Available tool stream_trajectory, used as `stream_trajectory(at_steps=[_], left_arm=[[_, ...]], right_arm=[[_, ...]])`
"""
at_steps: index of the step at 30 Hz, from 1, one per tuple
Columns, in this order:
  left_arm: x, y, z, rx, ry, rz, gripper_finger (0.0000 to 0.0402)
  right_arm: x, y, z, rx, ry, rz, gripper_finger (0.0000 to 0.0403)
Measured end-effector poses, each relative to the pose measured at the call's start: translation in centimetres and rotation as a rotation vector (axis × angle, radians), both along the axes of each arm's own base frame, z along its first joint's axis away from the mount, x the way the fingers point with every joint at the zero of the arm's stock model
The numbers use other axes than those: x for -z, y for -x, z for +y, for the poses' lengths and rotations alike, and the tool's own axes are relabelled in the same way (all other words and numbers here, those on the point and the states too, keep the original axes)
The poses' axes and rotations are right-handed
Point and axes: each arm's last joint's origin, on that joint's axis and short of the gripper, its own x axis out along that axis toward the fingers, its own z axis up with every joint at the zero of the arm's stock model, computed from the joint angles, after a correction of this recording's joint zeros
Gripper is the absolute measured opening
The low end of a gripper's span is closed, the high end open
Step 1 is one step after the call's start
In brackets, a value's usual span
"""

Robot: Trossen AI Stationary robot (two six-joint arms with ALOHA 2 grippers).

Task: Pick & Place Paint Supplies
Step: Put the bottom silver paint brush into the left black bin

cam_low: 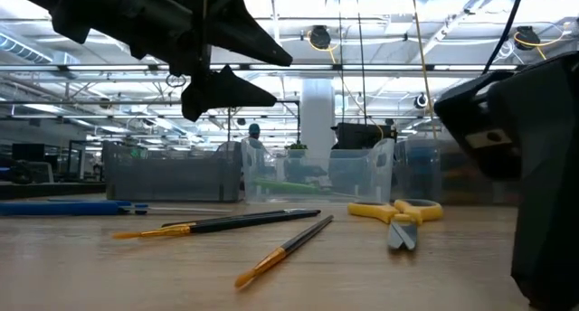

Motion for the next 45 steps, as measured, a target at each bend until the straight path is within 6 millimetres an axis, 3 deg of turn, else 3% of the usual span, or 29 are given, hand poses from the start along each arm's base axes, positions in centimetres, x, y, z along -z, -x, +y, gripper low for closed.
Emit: stream_trajectory(at_steps=[8, 19, 25, 29, 45], left_arm=[[0.0, 0.0, 0.0, 0.001, -0.002, 0.0, 0.028], [0.0, 0.0, 0.0, 0.001, -0.004, 0.0, 0.028], [0.0, 0.0, 0.0, 0.001, -0.004, 0.0, 0.028], [0.0, 0.0, 0.0, 0.001, -0.004, 0.0, 0.028], [0.0, 0.0, 0.0, 0.001, -0.003, 0.0, 0.028]], right_arm=[[0.6, 1.0, 0.0, -0.027, 0.103, 0.042, 0.0115], [1.1, 1.3, -0.4, -0.072, 0.181, 0.077, 0.0013], [1.3, 1.3, -0.7, -0.064, 0.207, 0.098, 0.0005], [1.3, 1.2, -1.0, 0.031, 0.216, 0.07, 0.0003], [-5.3, 1.5, -2.4, 0.211, 0.32, -0.144, 0.0001]])
